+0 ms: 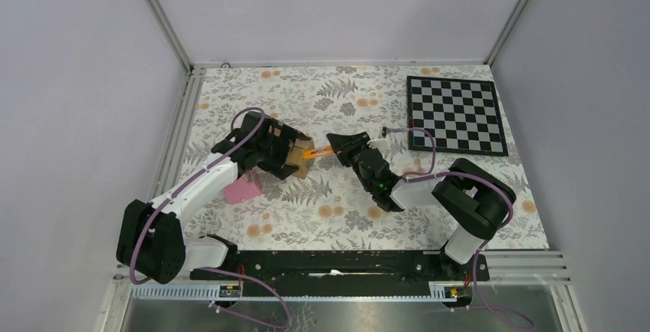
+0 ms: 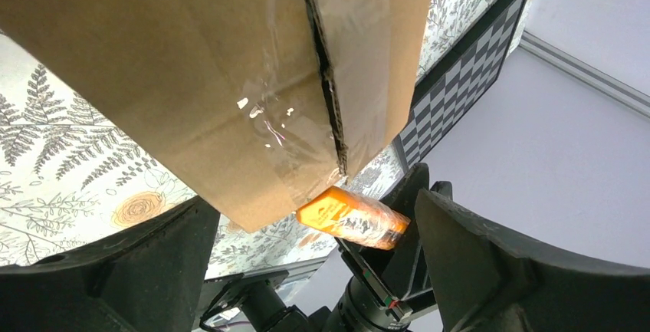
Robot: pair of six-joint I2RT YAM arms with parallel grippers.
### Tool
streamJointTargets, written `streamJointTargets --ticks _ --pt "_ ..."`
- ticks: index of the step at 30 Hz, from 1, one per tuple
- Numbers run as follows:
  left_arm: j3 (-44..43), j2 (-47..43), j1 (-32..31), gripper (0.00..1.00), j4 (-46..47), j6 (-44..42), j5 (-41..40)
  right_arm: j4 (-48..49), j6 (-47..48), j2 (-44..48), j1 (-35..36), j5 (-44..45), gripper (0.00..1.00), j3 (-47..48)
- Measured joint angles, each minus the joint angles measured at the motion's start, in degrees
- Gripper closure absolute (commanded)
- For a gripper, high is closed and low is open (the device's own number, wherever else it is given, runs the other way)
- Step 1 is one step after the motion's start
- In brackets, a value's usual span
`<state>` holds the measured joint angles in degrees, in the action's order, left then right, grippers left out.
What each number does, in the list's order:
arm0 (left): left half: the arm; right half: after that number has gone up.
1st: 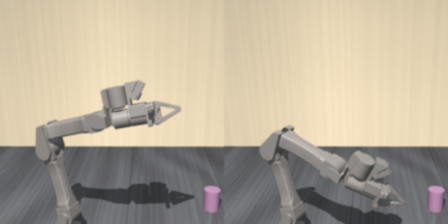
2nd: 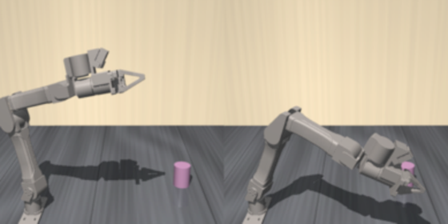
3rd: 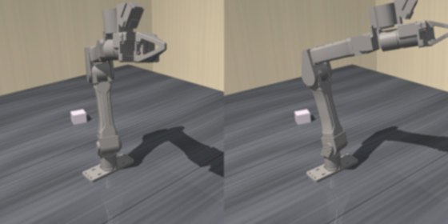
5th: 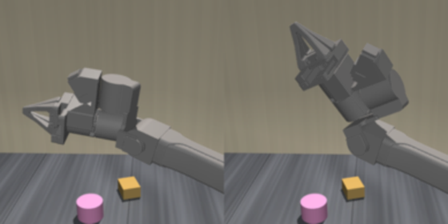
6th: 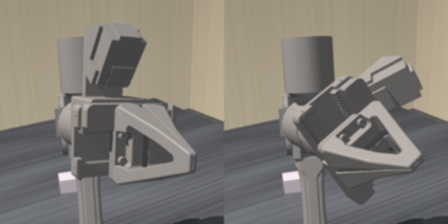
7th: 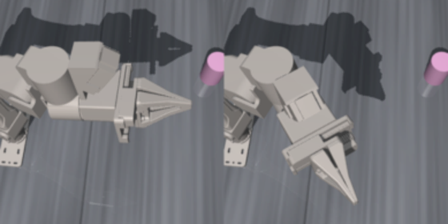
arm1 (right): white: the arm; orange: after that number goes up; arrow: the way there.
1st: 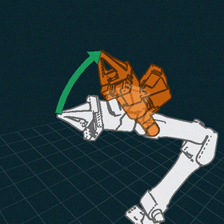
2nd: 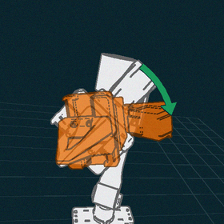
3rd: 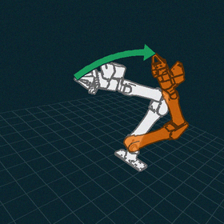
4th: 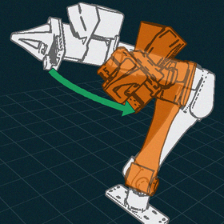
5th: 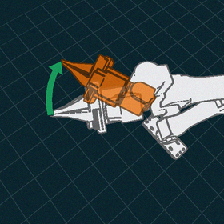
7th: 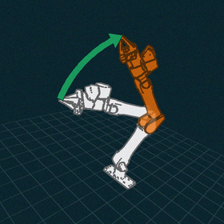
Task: Unpack the express box
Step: Cut the express box at the center of the board.
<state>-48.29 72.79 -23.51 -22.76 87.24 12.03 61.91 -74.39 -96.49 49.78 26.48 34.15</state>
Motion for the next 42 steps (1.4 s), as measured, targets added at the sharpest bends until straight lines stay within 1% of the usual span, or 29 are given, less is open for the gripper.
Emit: streamJointTargets --ticks 7,11,16,19,24,30,39,42 --pt "-3.7 0.0 -0.1 0.01 -5.0 -0.4 -2.0 0.0 0.5 0.0 0.2 -0.1 1.0 0.6" --pt "-4.3 0.0 -0.2 0.01 -6.9 -0.4 -3.5 -1.3 0.2 0.5 0.4 -0.6 1.0 0.6" --pt "-4.3 -0.1 0.2 0.01 -8.9 -0.5 -5.2 -7.1 0.2 4.7 0.9 -0.6 1.0 -0.4" --pt "-4.1 -0.4 1.5 0.01 -9.2 -1.0 -6.1 -9.9 0.2 7.7 0.9 -0.3 1.0 -1.6" --pt "-4.1 -0.4 2.8 0.02 -9.3 -2.6 -7.8 -13.0 0.0 11.3 1.0 -0.1 1.0 -2.8" --pt "-5.1 1.6 3.2 0.1 -11.5 -4.9 -11.2 -15.0 -1.3 14.3 1.4 0.0 1.0 -5.4" --pt "-5.1 3.3 4.3 0.2 -11.3 -7.0 -14.2 -18.1 -5.9 19.8 0.8 0.0 1.0 -9.9" --pt "-5.1 3.7 4.4 0.28 -10.7 -7.8 -13.6 -20.3 -6.6 22.1 0.3 0.3 1.0 -10.5"
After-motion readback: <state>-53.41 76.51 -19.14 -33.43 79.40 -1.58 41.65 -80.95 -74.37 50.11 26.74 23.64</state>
